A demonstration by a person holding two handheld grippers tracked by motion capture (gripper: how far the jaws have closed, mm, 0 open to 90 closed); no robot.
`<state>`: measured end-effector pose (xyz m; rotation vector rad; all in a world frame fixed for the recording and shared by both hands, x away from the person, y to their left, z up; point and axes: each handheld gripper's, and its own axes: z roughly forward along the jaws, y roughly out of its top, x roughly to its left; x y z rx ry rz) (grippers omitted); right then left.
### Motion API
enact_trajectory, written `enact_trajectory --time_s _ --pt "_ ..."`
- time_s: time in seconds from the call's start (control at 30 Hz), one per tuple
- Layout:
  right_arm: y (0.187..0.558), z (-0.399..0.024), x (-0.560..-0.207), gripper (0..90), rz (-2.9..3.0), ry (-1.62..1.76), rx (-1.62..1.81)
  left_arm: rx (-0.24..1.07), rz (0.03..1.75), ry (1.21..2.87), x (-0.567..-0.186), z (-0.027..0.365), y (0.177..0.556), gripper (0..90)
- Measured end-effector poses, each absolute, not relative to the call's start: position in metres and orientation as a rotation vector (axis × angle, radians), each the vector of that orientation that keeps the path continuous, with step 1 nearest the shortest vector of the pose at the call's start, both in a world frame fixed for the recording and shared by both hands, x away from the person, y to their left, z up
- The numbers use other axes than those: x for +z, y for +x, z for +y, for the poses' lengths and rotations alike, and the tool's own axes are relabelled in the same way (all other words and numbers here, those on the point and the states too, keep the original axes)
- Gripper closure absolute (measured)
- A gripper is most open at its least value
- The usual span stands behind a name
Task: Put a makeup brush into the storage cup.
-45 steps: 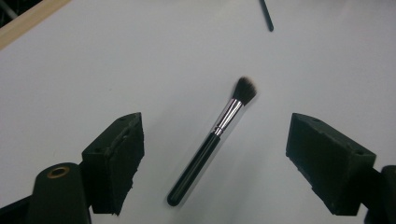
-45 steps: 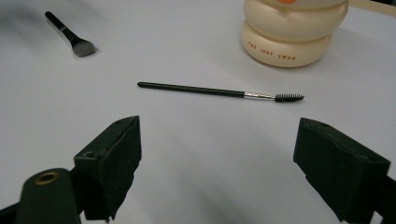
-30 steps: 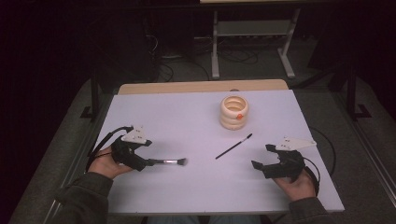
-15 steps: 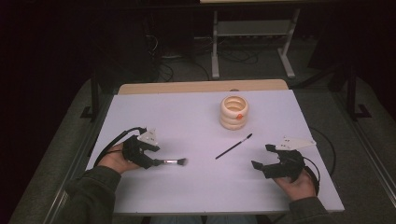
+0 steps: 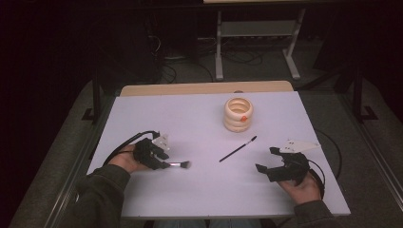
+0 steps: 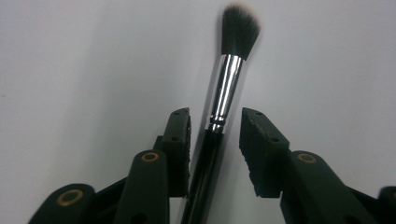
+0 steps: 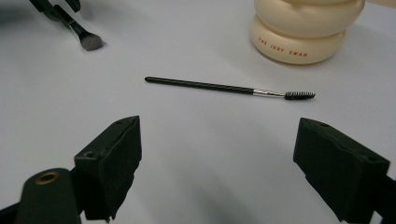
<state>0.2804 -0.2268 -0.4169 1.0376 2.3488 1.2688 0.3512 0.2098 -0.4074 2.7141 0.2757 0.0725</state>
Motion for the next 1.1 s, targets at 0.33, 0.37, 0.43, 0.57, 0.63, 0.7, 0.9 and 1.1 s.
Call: enact_trajectory --time_s 0.33,0.37,0.43,0.57,0.63,0.7,0.9,1.1 --pt "0.28 -0.227 -0.417 14.3 2.35 1.035 1.269 0.03 0.253 2.757 -0.41 0.205 0.355 69.4" --pt "0.281 -0.226 -0.417 14.3 2.353 1.034 1.268 0.028 0.257 2.77 -0.411 0.205 0.356 69.4" --pt "0.28 -0.226 -0.417 14.3 2.354 1.034 1.268 0.011 0.253 2.782 -0.413 0.205 0.358 69.8" --pt "0.281 -0.226 -0.417 14.3 2.36 1.031 1.262 0.007 0.246 2.791 -0.416 0.204 0.359 71.3" --pt "0.281 -0.225 -0.417 14.3 2.363 1.024 1.261 0.001 0.244 2.792 -0.416 0.204 0.359 71.7" --pt "0.281 -0.224 -0.418 14.3 2.37 1.023 1.253 0.007 0.231 2.817 -0.417 0.201 0.36 74.5" --pt "0.281 -0.222 -0.419 14.6 2.384 1.02 1.24 0.025 0.202 2.875 -0.416 0.192 0.36 78.5" --pt "0.281 -0.225 -0.418 14.6 2.369 1.022 1.26 0.042 0.224 2.896 -0.414 0.189 0.357 79.4"
